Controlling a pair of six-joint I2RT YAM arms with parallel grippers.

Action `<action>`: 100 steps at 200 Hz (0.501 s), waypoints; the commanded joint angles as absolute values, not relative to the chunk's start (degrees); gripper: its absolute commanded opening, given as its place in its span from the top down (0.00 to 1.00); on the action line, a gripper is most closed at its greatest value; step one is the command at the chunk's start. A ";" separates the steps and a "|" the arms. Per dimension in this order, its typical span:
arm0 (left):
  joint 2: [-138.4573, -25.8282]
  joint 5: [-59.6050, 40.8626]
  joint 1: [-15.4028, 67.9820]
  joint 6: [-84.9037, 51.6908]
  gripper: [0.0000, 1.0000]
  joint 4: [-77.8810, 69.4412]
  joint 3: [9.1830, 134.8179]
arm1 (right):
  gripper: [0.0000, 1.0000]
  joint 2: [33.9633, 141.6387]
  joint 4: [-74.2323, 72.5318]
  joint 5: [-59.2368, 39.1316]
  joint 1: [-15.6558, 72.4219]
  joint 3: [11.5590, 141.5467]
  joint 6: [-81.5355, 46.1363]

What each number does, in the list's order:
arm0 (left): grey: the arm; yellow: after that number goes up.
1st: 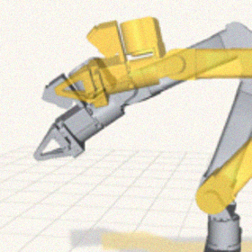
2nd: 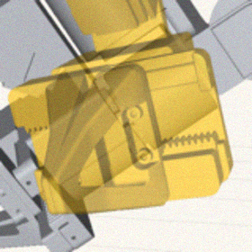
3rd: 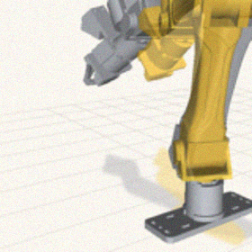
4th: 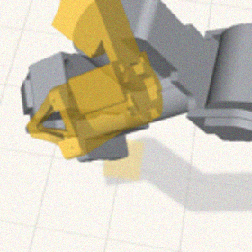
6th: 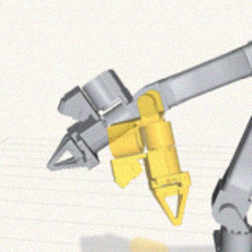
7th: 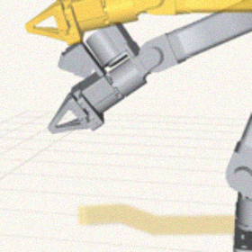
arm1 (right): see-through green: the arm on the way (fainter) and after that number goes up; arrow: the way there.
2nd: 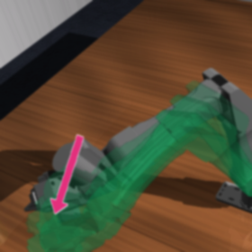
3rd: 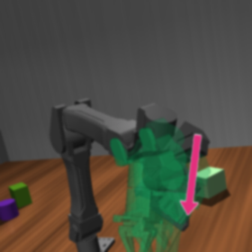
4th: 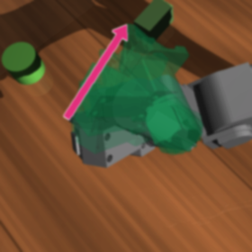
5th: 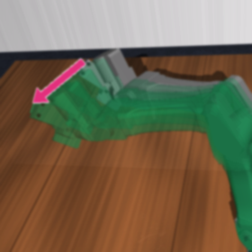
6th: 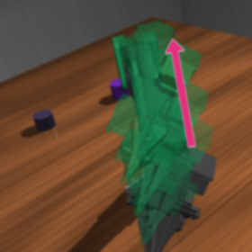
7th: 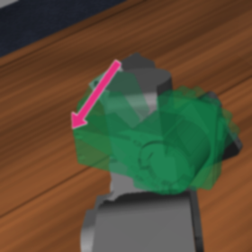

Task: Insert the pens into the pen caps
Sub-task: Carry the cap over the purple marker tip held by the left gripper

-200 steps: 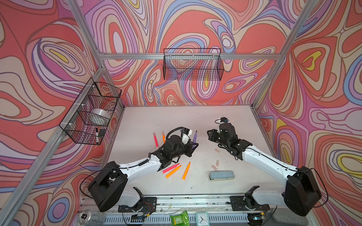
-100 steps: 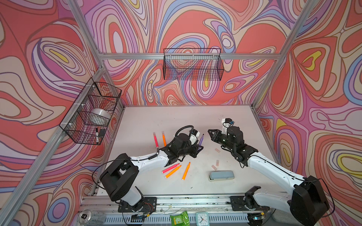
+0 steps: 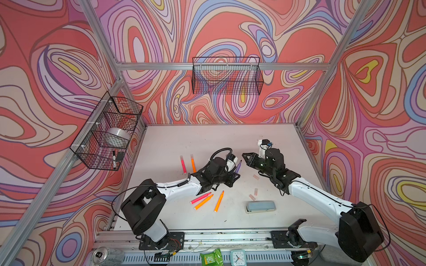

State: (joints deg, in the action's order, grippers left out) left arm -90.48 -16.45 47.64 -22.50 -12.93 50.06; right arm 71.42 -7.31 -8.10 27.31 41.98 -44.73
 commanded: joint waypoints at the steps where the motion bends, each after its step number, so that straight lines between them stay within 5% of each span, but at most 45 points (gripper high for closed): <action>1: -91.05 -15.78 47.80 -21.44 1.00 -12.13 51.50 | 1.00 72.17 -9.09 -9.83 26.90 42.19 -45.15; 100: -91.14 -15.69 47.79 -21.72 1.00 -11.86 51.68 | 1.00 73.29 -10.17 -11.63 26.94 42.29 -45.45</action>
State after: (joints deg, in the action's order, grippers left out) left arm -90.52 -16.43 47.64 -22.48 -12.56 50.17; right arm 72.42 -8.84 -10.57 27.27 41.98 -45.15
